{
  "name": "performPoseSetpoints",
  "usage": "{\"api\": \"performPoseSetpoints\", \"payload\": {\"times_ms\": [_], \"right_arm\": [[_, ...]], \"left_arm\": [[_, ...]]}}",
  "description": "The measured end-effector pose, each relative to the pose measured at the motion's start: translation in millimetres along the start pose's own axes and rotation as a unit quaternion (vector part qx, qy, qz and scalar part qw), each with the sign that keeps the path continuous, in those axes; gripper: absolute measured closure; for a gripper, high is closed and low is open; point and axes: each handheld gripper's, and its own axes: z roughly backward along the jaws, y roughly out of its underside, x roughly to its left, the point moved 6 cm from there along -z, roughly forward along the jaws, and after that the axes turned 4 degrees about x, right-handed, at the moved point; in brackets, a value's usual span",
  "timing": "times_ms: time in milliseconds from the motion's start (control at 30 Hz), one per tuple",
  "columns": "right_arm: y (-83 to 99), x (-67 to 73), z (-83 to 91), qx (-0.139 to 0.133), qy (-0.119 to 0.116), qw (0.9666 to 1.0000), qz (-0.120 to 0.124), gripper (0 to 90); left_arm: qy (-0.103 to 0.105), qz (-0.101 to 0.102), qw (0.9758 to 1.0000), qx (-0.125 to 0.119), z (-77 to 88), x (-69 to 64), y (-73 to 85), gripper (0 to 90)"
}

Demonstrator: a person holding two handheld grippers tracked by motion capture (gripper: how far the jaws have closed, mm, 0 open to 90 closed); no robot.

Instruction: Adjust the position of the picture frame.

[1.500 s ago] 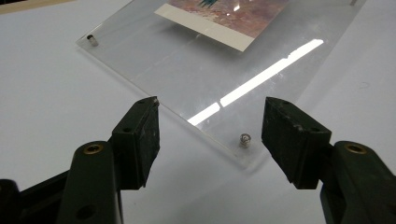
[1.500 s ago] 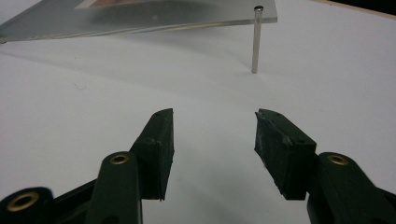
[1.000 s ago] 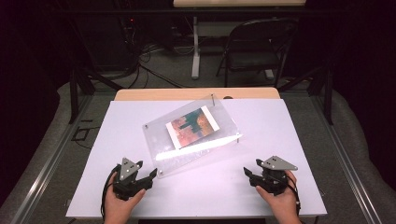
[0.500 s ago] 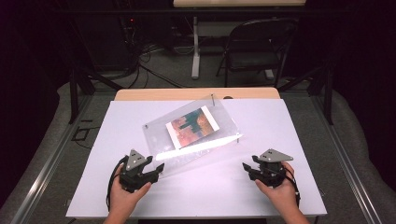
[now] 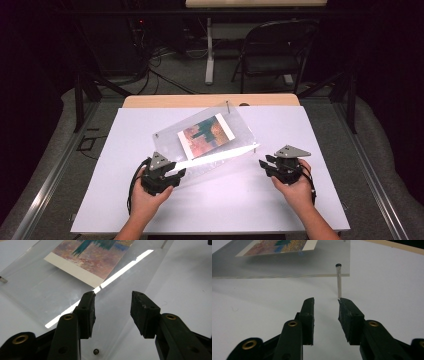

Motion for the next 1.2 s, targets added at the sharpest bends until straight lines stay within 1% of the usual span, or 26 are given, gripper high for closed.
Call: {"api": "performPoseSetpoints", "payload": {"times_ms": [67,100,133,200,267,300,333,367,400,433,467,500,567,667,733,767,967,1000,1133,1200], "right_arm": [[-1.9,-3.7,-6.2,0.004,0.003,1.0000,0.003,68.9],[-1.9,-3.7,-6.2,0.004,0.003,1.0000,0.003,68.9],[-2.1,-6.3,-11.1,0.008,0.004,0.9999,-0.005,70.6],[-1.9,-7.9,-16.1,0.014,-0.001,0.9998,-0.014,71.8],[-1.8,-8.8,-18.9,0.016,-0.002,0.9998,-0.014,72.1],[-1.9,-10.6,-26.1,0.016,-0.002,0.9998,-0.014,72.1],[-1.9,-10.6,-26.1,0.016,-0.002,0.9998,-0.014,72.1],[-1.8,-12.5,-33.7,0.022,-0.001,0.9996,-0.018,72.1],[-1.8,-12.5,-33.7,0.022,-0.001,0.9996,-0.018,72.1],[-2.8,-15.5,-41.3,0.024,0.000,0.9995,-0.019,72.0],[-3.7,-16.9,-44.9,0.024,0.001,0.9995,-0.023,72.0],[-3.7,-16.9,-44.9,0.024,0.001,0.9995,-0.023,72.0],[-6.4,-19.9,-53.8,0.025,-0.001,0.9992,-0.030,72.1],[-9.1,-20.5,-62.5,0.025,0.001,0.9994,-0.024,72.1],[-9.5,-20.7,-64.8,0.028,0.002,0.9994,-0.022,72.0],[-10.7,-21.1,-69.8,0.028,0.004,0.9994,-0.020,71.8],[-12.0,-22.3,-78.9,0.024,0.007,0.9994,-0.022,71.7],[-12.1,-22.2,-82.1,0.022,0.007,0.9995,-0.023,72.1],[-12.2,-21.0,-85.5,0.020,0.005,0.9995,-0.024,73.7],[-12.4,-20.8,-88.0,0.023,0.011,0.9994,-0.022,76.8]], "left_arm": [[0.003,0.002,1.0000,-0.002,-2.3,-1.4,-0.9,60.3],[0.005,0.002,1.0000,-0.001,-3.1,-2.2,-1.2,60.3],[0.007,0.001,1.0000,0.000,-3.9,-3.2,-1.4,62.4],[0.011,-0.002,0.9999,0.003,-6.5,-6.2,-1.5,64.6],[0.013,-0.003,0.9999,0.002,-7.7,-7.4,-1.4,66.2],[0.015,-0.005,0.9999,0.005,-8.4,-8.6,-0.9,67.0],[0.015,-0.006,0.9999,0.006,-9.1,-9.7,-0.2,67.0],[0.016,-0.007,0.9998,0.006,-10.4,-11.5,1.4,68.4],[0.016,-0.007,0.9998,0.006,-10.4,-11.5,1.4,69.2],[0.017,-0.007,0.9998,0.008,-10.6,-12.5,2.4,70.0],[0.017,-0.009,0.9998,0.008,-10.9,-12.8,3.4,70.6],[0.019,-0.007,0.9998,0.008,-11.1,-13.4,4.3,70.6],[0.020,-0.007,0.9998,0.006,-11.5,-13.8,6.0,72.0],[0.022,-0.004,0.9997,0.007,-11.8,-15.0,9.4,72.9],[0.023,-0.006,0.9997,0.007,-12.2,-15.7,11.8,73.6],[0.023,-0.007,0.9996,0.010,-12.5,-16.2,14.0,74.5],[0.027,-0.002,0.9996,0.013,-14.4,-17.5,17.8,76.6],[0.027,-0.002,0.9995,0.013,-14.9,-17.8,18.4,77.1],[0.032,-0.001,0.9993,0.016,-14.9,-18.4,19.6,79.0],[0.035,0.002,0.9992,0.018,-15.6,-18.6,20.4,79.5]]}}
